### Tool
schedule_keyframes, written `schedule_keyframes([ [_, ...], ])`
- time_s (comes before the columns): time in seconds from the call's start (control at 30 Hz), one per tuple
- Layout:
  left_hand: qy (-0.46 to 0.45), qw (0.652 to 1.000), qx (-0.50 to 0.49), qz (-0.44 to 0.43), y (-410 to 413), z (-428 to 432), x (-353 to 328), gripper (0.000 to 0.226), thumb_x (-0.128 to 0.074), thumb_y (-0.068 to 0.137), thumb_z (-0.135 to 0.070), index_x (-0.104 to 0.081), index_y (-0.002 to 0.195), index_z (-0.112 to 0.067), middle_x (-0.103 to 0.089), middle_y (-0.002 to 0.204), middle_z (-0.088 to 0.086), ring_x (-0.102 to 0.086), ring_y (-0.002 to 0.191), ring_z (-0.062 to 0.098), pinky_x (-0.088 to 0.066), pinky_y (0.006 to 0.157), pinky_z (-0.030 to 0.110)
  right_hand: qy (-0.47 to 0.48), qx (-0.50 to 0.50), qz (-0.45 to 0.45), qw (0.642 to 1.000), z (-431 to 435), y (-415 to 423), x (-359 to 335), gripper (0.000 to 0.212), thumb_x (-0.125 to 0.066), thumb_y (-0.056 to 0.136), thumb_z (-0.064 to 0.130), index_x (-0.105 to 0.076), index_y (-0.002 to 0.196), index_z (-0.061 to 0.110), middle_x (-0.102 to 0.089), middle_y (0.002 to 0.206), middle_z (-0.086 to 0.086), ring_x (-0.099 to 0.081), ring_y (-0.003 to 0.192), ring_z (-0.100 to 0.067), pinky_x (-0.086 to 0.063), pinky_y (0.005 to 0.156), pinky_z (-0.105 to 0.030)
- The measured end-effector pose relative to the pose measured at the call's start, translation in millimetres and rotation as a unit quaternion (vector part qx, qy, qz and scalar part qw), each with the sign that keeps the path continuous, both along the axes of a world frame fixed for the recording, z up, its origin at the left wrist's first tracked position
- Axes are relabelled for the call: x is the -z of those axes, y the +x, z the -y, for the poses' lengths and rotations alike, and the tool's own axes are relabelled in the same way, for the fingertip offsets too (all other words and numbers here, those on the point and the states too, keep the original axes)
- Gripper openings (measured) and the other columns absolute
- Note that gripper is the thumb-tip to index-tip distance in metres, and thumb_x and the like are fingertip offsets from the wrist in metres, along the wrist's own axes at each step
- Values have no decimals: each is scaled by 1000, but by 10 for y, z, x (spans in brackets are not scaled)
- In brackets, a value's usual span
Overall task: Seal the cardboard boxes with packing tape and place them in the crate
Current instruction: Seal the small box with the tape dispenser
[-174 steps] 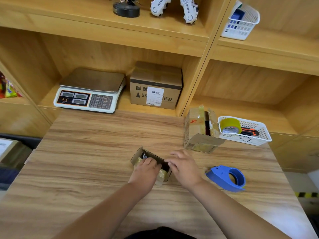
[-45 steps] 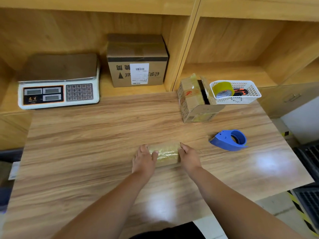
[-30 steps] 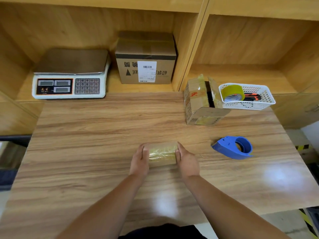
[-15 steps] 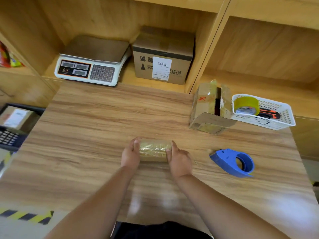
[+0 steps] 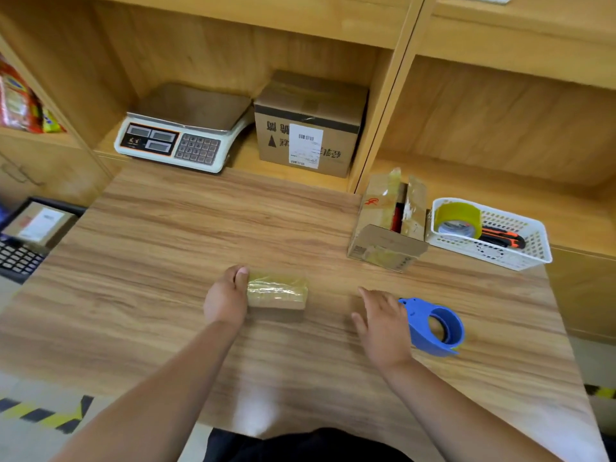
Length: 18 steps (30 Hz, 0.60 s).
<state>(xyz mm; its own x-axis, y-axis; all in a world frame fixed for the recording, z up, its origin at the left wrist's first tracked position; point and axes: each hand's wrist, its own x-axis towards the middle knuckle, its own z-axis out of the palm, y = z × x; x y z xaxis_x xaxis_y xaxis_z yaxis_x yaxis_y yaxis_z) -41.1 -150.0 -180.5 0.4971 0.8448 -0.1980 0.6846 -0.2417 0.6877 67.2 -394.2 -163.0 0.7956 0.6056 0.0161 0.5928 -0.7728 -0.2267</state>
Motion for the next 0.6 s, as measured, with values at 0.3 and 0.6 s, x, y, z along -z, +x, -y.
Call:
schedule_keyframes([
  [0.3, 113, 992, -27, 46, 77, 232, -183, 35, -54, 93, -11, -56, 124, 4, -53, 128, 25, -47, 117, 43, -33, 98, 45, -14, 122, 94, 988, 614, 124, 99, 76, -93, 43, 15, -66, 113, 2, -64, 105, -21, -62, 86, -41, -50, 73, -51],
  [0.6, 149, 988, 11, 51, 223, 555, -376, 43, -56, 88, -6, -48, 130, -2, -39, 141, 16, -33, 126, 34, -19, 105, 39, -113, 220, 30, 968, 900, 196, 281, 55, -71, 76, 40, -54, 119, 10, -64, 110, -5, -52, 109, -27, -22, 98, -39],
])
